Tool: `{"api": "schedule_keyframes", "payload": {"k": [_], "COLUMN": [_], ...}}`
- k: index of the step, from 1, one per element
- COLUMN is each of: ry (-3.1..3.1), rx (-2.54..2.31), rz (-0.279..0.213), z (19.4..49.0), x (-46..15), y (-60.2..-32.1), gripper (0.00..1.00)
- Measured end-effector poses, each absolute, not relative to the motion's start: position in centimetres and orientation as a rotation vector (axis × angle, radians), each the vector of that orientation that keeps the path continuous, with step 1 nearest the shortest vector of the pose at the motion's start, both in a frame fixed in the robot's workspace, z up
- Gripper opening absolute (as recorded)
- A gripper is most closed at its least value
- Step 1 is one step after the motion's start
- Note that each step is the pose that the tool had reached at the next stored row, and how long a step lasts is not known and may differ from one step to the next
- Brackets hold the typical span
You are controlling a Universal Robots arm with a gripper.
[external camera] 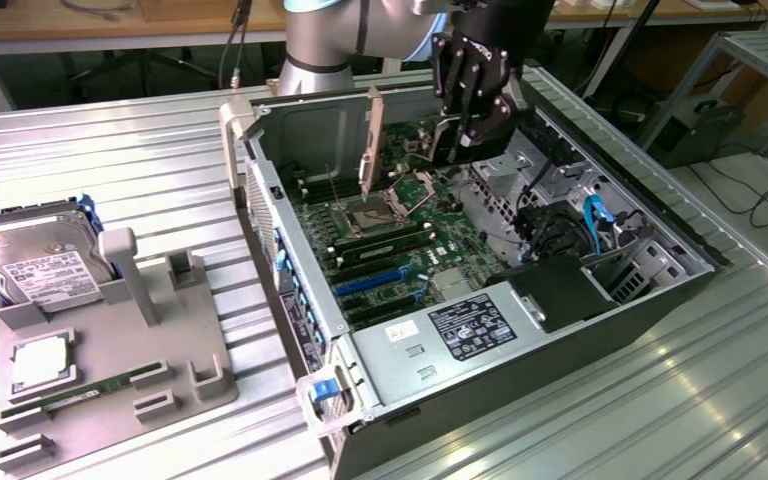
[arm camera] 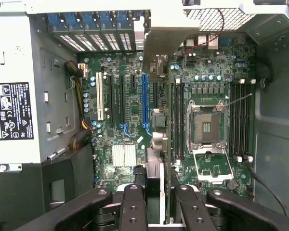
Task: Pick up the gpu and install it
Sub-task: 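Insert the gpu into the slot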
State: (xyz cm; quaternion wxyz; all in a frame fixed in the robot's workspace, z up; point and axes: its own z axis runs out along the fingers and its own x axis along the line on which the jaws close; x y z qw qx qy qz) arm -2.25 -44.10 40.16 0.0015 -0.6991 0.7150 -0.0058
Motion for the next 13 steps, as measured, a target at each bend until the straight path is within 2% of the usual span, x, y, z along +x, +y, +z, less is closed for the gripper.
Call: {"api": "schedule_keyframes", "payload": {"k": [13], "ry": [2.244], "rx": [-2.194], "rz": [-0.018], "z": [39.66], "x": [-2.27], "y": [-44.1], "gripper": [0.28]}}
